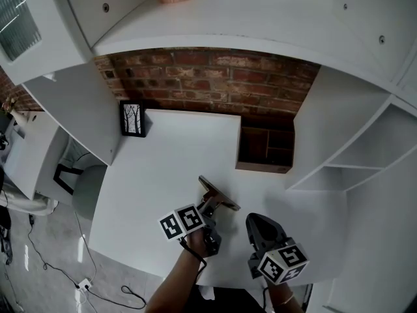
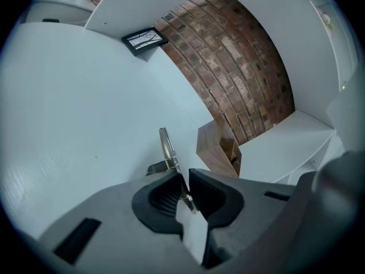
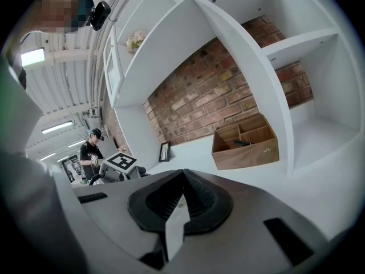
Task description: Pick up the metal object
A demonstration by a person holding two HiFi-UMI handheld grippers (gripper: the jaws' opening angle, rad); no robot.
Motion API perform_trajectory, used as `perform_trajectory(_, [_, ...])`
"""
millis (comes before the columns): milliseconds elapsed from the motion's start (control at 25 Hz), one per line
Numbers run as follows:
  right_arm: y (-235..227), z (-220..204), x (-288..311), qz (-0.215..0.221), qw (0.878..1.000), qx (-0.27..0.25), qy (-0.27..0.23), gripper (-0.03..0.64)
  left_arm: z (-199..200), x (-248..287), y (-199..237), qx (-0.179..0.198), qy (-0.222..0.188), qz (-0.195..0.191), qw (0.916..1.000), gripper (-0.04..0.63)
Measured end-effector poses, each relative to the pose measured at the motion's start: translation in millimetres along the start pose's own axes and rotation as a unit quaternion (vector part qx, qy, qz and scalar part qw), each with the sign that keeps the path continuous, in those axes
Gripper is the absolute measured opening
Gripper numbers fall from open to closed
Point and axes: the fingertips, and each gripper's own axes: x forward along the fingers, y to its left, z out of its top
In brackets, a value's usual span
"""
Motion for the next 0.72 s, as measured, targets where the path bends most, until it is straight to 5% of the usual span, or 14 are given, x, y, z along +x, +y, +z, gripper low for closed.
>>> perform_trajectory(280, [2, 2, -6, -0.006, 1.000, -0.003, -0.003, 0.005, 3, -4, -19, -0.002, -0.003, -0.035, 0.9994, 0.014])
perform_trajectory(520, [8, 4, -12, -0.009, 1.000, -0.005, -0.012, 0.005, 12, -19, -45, 0.085, -0.014, -0.044, 0.9953, 0.011])
perform_trajectory(720, [13, 13, -18, -0.014, 0.999, -0.012, -0.029, 0.005, 26, -47, -70, 0.188, -0.041, -0.040, 0.9804, 0.011])
